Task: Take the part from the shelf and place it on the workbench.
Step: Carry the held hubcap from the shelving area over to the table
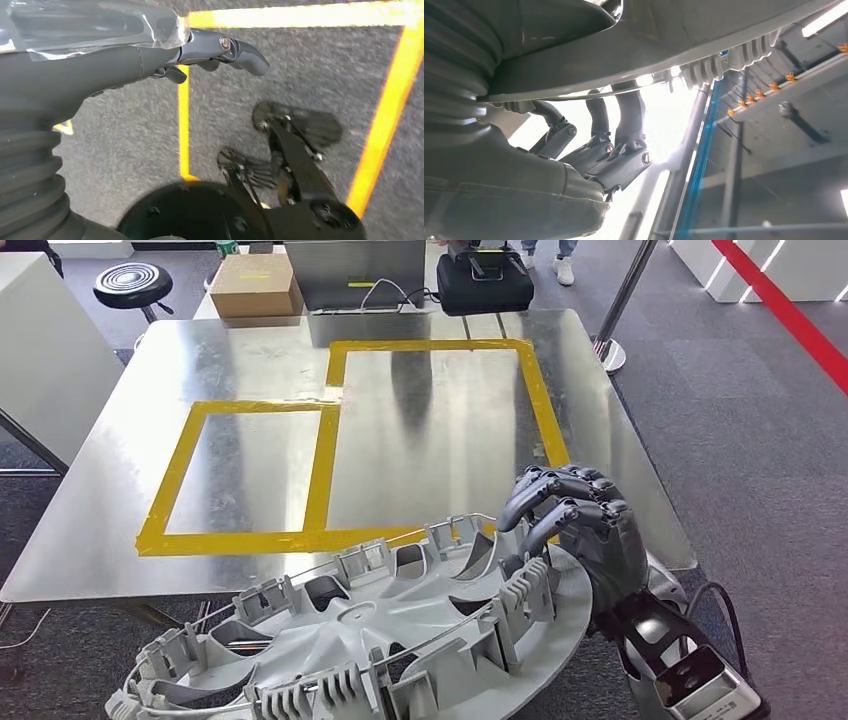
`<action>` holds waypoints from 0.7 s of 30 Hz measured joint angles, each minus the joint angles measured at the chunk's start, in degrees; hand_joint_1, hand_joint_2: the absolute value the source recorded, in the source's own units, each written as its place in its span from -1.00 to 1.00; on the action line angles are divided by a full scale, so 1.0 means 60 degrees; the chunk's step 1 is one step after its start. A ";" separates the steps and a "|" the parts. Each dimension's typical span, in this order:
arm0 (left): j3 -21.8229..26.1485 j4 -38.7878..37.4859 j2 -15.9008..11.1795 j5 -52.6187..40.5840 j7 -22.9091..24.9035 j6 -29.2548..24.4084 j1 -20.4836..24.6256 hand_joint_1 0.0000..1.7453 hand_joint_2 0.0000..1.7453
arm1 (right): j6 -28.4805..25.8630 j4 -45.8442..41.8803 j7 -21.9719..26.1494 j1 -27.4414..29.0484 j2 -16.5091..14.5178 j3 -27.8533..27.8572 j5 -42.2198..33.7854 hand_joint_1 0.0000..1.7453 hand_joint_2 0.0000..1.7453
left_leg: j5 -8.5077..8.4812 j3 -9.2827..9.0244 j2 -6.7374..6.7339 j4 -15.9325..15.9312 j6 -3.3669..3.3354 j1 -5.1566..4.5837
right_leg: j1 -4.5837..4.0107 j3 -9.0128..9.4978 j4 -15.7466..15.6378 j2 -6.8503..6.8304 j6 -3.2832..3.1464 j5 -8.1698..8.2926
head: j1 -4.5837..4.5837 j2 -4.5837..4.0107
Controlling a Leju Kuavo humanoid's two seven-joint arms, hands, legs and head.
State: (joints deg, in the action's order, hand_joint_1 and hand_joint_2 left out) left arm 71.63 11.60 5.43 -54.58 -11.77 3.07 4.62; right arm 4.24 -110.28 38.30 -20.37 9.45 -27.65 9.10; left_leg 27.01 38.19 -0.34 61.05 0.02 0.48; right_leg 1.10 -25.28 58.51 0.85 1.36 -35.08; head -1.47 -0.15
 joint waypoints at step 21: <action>-0.0003 0.0008 0.0010 -0.0021 -0.0097 -0.0029 0.0087 -1.00 1.00 | -0.0847 -0.0580 -0.0193 0.0343 0.0236 0.0034 0.1011 1.00 1.00 | 0.1666 -0.0663 0.0140 0.1843 0.0231 0.0039 | -0.0013 -0.1824 0.0241 -0.0072 -0.0359 0.1524 | 0.0054 0.0000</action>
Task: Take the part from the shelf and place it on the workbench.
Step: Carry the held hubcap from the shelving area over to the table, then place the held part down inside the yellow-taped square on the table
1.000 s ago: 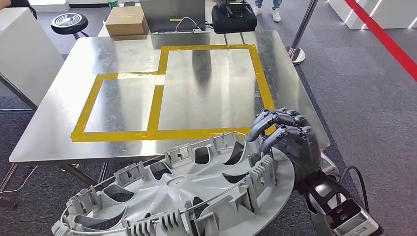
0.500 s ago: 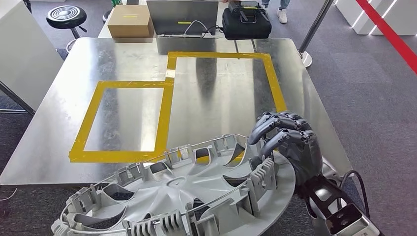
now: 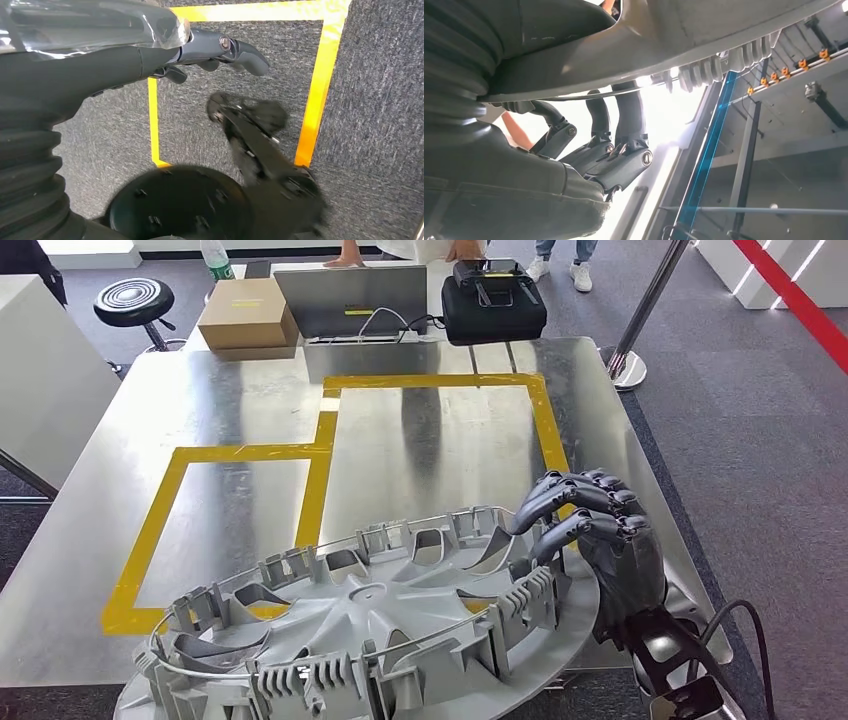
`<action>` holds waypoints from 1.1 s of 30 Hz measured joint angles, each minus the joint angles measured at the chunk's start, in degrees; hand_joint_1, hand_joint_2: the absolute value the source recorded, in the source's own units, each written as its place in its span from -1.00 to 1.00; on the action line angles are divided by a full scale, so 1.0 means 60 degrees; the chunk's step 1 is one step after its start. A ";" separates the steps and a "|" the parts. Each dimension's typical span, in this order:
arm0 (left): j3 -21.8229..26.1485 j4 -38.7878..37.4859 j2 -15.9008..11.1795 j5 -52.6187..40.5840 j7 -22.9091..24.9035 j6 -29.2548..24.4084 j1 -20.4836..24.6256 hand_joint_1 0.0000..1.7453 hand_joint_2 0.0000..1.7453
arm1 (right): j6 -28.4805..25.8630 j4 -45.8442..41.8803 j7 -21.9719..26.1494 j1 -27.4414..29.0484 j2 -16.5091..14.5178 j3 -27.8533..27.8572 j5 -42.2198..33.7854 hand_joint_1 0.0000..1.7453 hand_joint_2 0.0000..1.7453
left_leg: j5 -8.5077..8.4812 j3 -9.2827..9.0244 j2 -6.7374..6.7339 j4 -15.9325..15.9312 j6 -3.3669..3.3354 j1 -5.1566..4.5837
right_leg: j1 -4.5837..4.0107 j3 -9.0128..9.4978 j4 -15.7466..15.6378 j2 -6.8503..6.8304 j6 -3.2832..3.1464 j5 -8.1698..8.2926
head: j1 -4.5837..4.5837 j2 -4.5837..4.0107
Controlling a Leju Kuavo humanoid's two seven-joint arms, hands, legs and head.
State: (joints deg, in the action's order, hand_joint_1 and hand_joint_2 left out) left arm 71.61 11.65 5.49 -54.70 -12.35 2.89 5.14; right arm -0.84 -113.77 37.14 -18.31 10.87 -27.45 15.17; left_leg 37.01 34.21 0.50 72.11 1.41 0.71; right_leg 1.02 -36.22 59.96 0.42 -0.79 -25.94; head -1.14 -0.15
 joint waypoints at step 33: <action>0.0199 0.0000 0.0083 -0.0058 -0.0323 0.0125 -0.0189 -1.00 1.00 | -0.4240 0.2416 -0.0982 0.2828 0.1383 0.2016 0.7082 1.00 1.00 | -0.1454 0.0022 0.0073 -0.2131 -0.0300 -0.0075 | -0.0083 0.1045 -0.0281 -0.0006 0.0330 -0.0820 | 0.0032 0.0000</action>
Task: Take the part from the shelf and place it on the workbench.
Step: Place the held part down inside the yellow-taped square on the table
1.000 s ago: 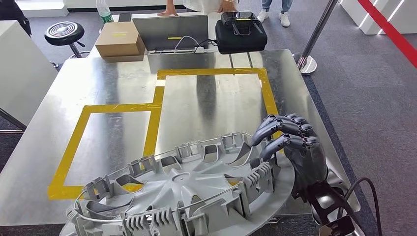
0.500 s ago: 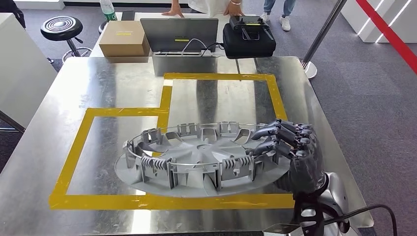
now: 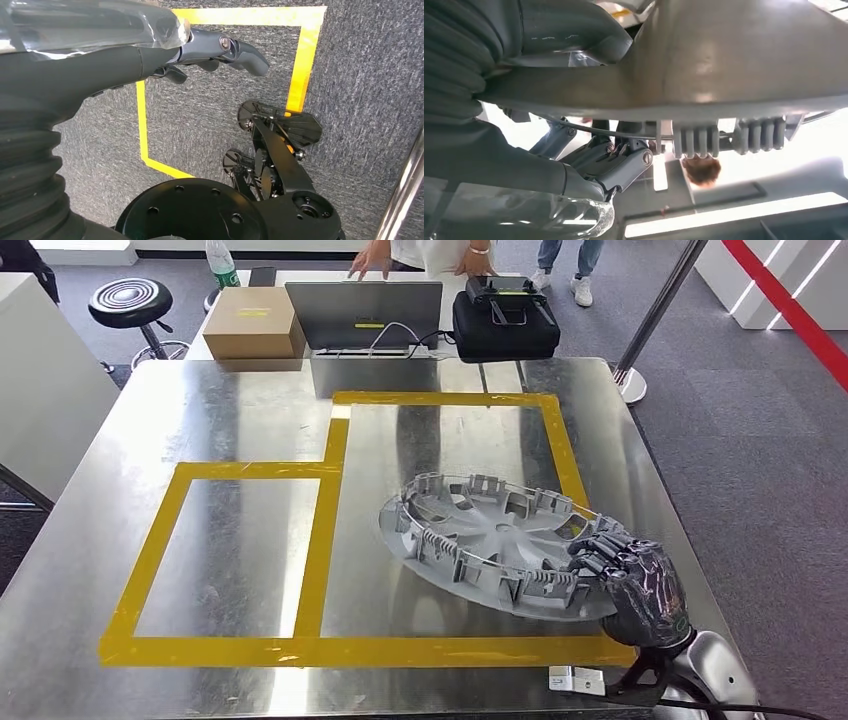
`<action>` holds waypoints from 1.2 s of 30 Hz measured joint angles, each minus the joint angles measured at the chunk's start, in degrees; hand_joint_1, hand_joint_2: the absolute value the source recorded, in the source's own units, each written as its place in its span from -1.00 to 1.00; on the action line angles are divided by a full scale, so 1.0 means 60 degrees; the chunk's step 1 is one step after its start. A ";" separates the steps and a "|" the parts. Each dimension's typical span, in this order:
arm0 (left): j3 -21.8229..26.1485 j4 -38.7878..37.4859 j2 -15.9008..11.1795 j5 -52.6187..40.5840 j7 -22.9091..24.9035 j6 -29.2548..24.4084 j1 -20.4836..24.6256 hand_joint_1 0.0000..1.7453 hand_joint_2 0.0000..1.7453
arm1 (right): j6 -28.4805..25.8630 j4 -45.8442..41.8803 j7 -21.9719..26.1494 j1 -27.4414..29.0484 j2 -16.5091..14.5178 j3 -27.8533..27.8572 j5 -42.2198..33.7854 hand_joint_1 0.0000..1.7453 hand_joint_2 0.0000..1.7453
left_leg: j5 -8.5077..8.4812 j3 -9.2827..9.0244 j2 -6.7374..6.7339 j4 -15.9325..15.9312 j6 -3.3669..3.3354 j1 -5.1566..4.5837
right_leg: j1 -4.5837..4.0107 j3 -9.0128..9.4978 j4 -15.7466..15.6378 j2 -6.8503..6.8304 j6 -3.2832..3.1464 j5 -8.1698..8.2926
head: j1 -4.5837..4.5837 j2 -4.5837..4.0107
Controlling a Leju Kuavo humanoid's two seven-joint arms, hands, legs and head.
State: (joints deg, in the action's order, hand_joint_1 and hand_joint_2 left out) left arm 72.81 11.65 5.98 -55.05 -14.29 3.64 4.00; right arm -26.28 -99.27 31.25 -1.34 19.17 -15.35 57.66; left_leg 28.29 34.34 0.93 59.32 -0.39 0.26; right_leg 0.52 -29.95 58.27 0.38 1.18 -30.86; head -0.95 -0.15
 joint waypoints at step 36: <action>-0.0210 0.0000 -0.0105 -0.0790 -0.0241 0.0182 0.0114 -1.00 1.00 | 0.1658 0.9625 -0.0361 -0.5855 -0.2104 -0.3487 0.1915 1.00 1.00 | 0.0039 -0.0319 -0.0184 -0.0051 0.0063 0.0034 | -0.0043 0.0236 0.0002 0.0175 -0.0059 -0.0010 | 0.0002 0.0000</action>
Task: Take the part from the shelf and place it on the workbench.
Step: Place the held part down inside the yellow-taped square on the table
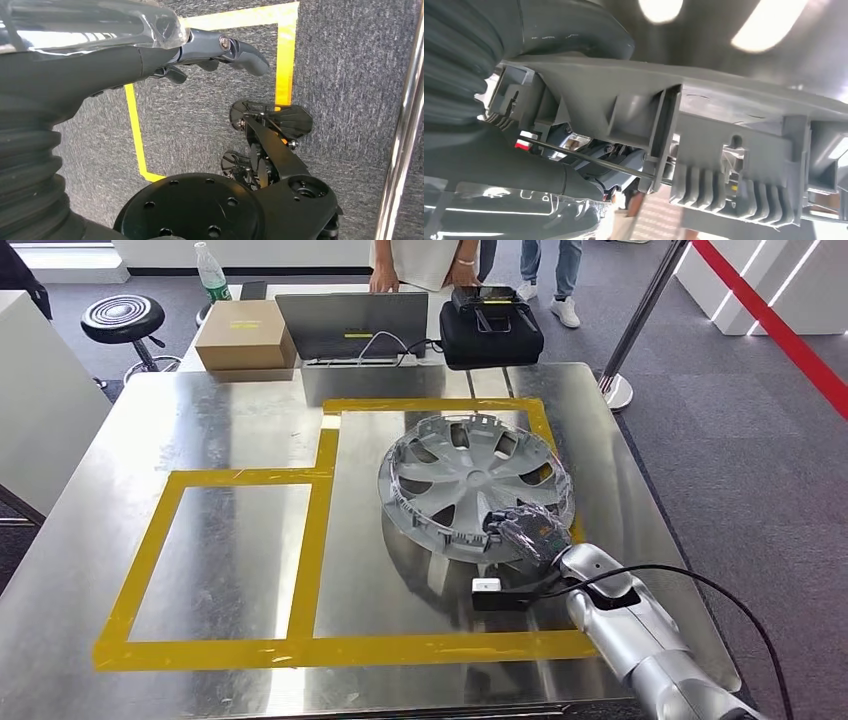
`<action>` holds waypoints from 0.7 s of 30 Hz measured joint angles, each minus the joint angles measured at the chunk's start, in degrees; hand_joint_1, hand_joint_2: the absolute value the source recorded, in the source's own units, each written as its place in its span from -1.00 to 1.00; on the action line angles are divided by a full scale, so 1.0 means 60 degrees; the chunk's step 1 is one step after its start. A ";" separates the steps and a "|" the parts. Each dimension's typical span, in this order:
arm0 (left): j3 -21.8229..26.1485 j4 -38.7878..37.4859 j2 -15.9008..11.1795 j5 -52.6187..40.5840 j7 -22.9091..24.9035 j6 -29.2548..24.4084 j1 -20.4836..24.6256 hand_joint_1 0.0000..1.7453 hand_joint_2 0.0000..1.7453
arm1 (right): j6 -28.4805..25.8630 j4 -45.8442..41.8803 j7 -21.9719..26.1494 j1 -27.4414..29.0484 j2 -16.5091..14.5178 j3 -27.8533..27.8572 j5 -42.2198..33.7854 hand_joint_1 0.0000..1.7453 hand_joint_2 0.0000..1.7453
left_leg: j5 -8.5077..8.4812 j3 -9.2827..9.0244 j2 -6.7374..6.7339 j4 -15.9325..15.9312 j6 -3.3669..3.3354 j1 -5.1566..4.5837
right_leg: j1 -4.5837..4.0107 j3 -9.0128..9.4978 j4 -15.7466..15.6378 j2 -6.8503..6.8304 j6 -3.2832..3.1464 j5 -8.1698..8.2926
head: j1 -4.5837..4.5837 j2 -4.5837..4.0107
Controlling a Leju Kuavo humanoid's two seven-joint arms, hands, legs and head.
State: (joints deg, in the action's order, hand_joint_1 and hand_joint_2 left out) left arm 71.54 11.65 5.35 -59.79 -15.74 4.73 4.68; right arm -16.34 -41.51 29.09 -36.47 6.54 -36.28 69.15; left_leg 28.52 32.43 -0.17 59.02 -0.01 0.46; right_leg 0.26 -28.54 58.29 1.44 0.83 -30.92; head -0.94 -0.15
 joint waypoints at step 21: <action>0.0003 0.0000 0.0019 0.0005 0.0087 -0.0046 0.0060 -1.00 1.00 | 0.0515 0.1776 0.0053 -0.1682 -0.2033 -0.1535 -0.0152 1.00 1.00 | 0.0004 0.0041 0.0012 -0.0010 0.0018 0.0020 | -0.0021 -0.0045 0.0005 0.0005 -0.0021 -0.0005 | -0.0001 0.0000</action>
State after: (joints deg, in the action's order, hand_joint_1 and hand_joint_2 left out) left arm 71.56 11.65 5.47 -59.76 -15.21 4.46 5.04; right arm -13.24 -30.86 29.40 -46.56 -5.65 -45.49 68.24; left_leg 28.55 32.67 -0.10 58.95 0.09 0.58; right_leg 0.14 -28.81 58.31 1.47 0.70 -30.95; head -0.95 -0.15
